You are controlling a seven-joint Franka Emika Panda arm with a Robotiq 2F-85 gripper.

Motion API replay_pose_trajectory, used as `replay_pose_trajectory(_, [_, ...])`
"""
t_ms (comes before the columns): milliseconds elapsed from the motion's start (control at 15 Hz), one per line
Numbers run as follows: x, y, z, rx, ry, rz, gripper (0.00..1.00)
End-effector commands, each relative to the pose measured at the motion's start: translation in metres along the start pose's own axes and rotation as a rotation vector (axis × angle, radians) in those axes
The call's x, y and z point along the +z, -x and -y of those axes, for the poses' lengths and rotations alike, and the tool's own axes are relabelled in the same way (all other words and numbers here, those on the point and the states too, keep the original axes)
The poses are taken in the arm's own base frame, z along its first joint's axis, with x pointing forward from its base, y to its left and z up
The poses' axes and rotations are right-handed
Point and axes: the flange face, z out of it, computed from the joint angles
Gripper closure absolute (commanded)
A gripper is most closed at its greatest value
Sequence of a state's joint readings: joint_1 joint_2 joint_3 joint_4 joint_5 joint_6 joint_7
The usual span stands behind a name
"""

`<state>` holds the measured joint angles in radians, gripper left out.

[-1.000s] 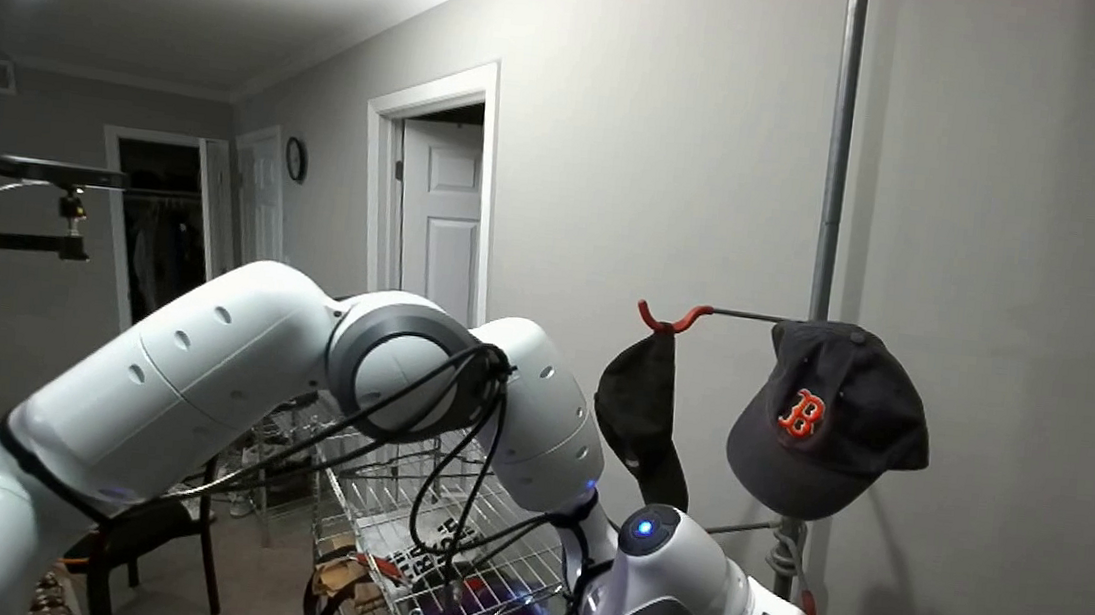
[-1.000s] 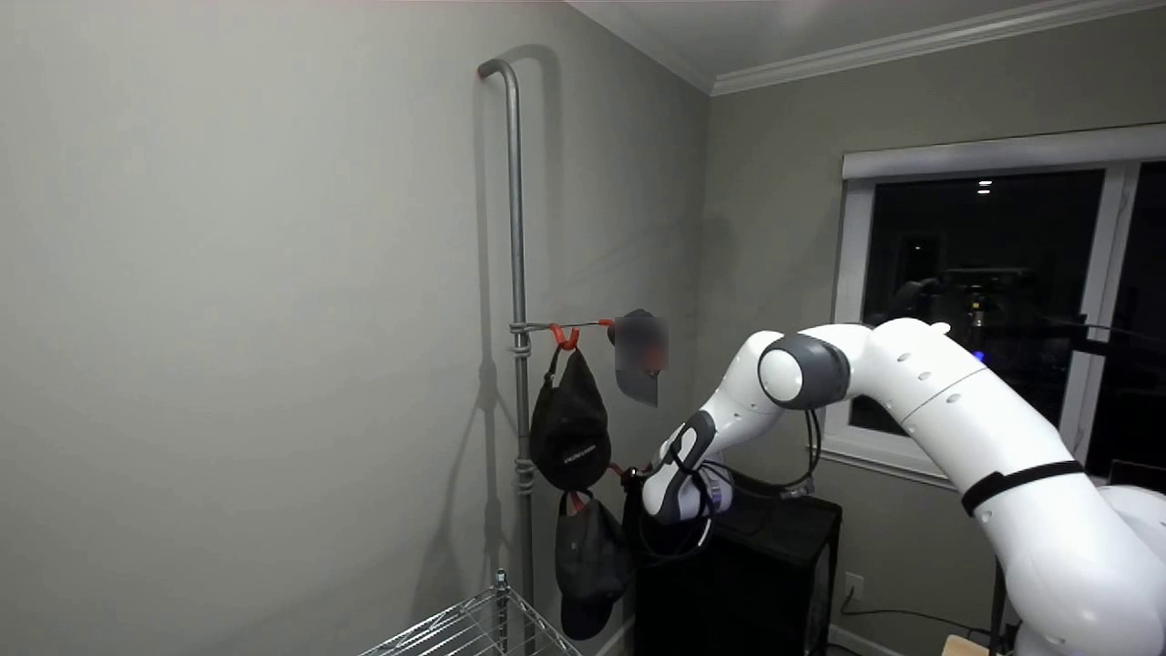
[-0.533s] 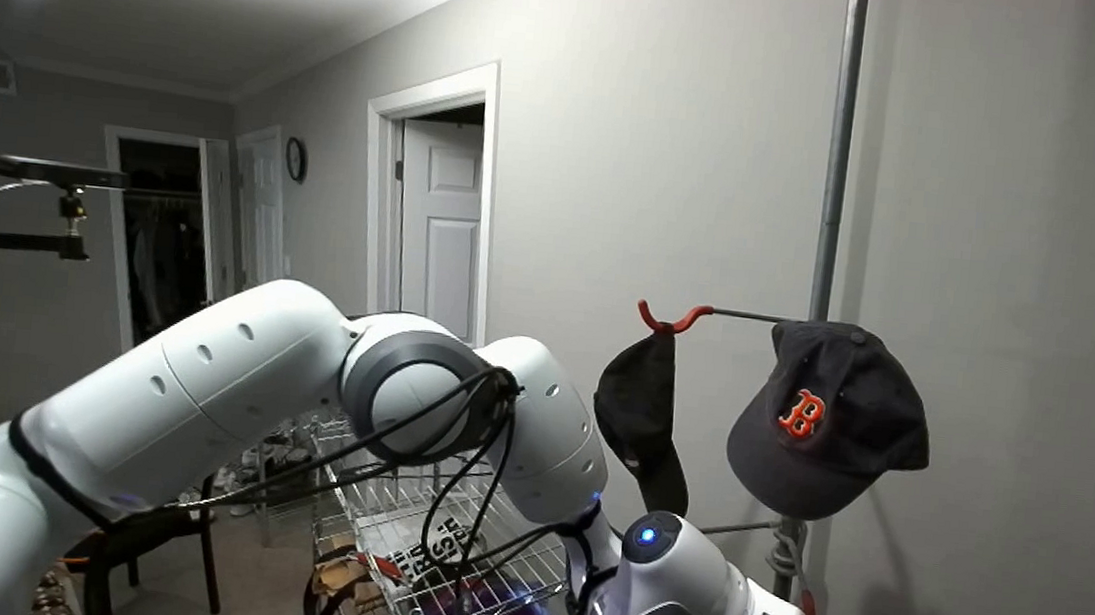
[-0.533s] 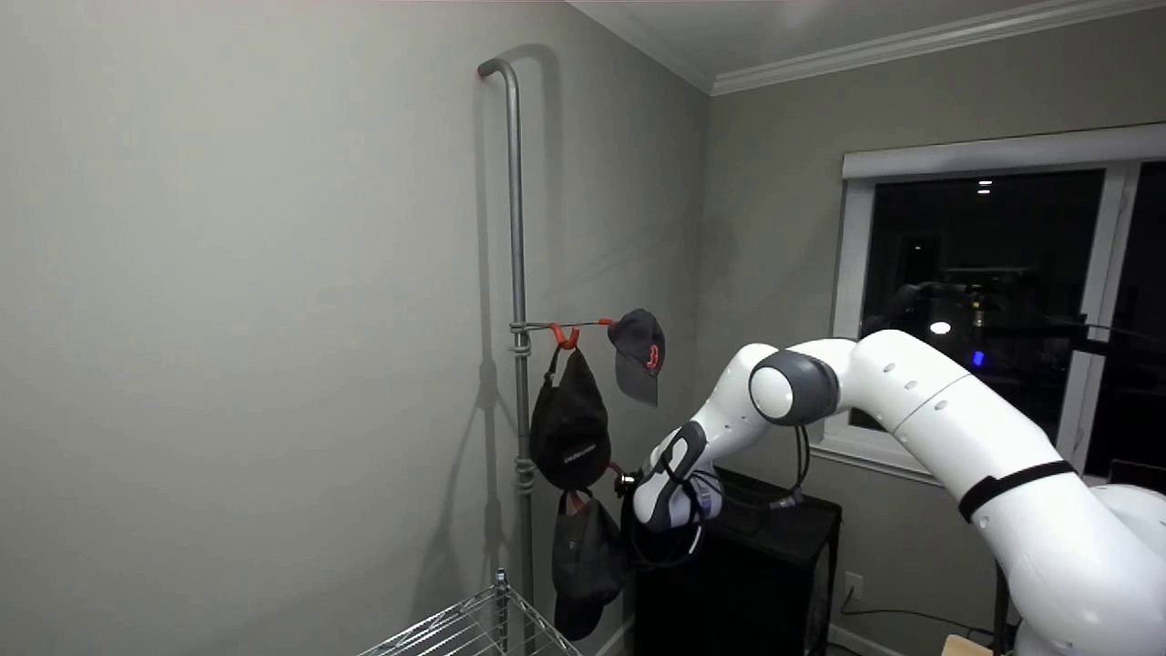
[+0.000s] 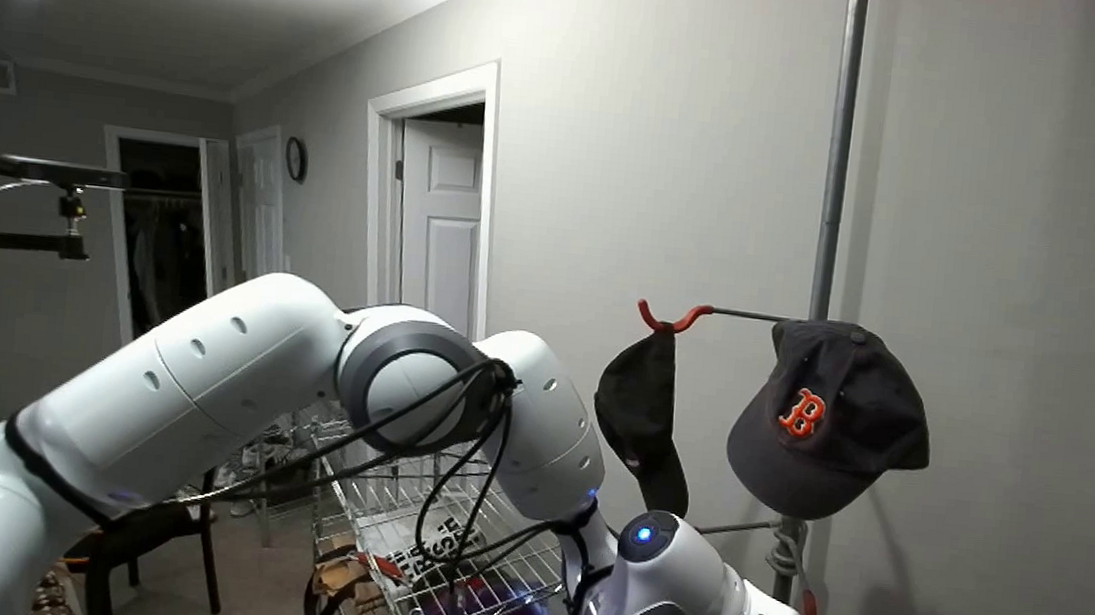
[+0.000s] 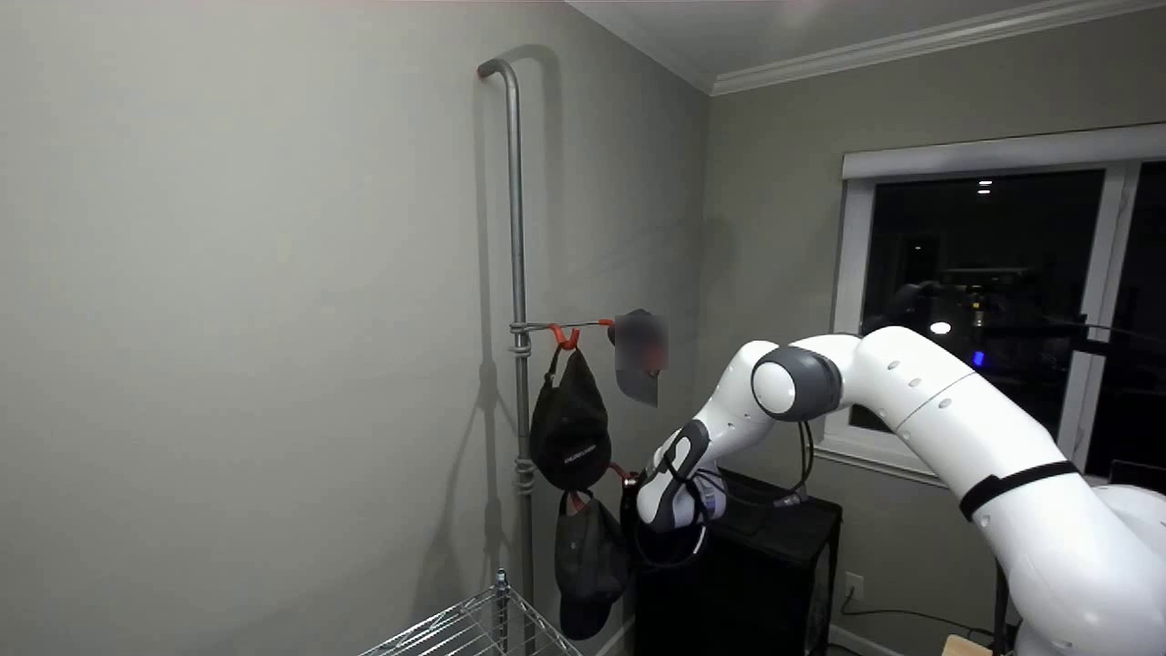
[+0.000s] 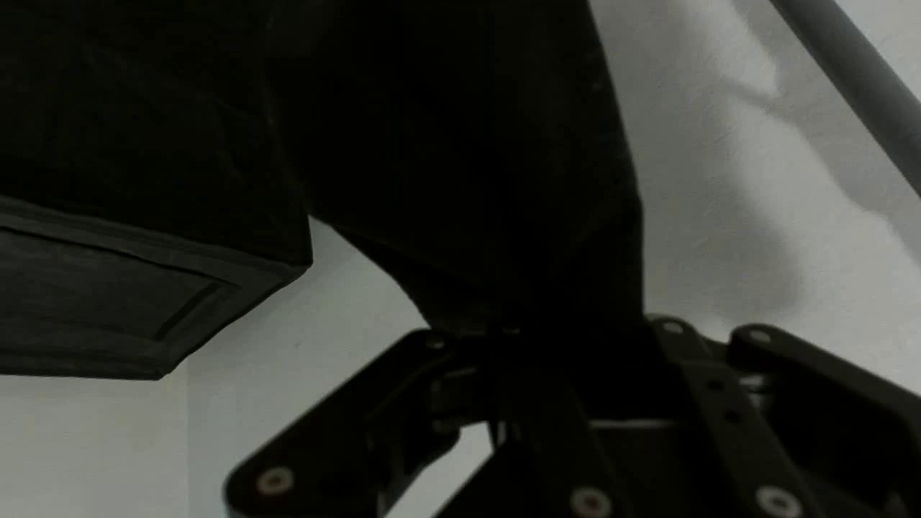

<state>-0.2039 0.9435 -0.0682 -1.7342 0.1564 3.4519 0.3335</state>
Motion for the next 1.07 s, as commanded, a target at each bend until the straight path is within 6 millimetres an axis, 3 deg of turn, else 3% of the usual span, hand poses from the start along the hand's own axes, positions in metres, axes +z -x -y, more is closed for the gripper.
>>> replay_pose_trajectory(0, [-0.035, 0.0, -0.004, -0.019, 0.006, 0.022, 0.99])
replay_pose_trajectory(267, [-0.073, -0.01, -0.007, -0.035, 0.017, 0.02, 0.99])
replay_pose_trajectory(733, [-0.137, -0.064, -0.018, -0.02, 0.076, -0.095, 0.99])
replay_pose_trajectory(1000, [-0.167, -0.072, -0.022, -0.042, 0.091, -0.118, 0.99])
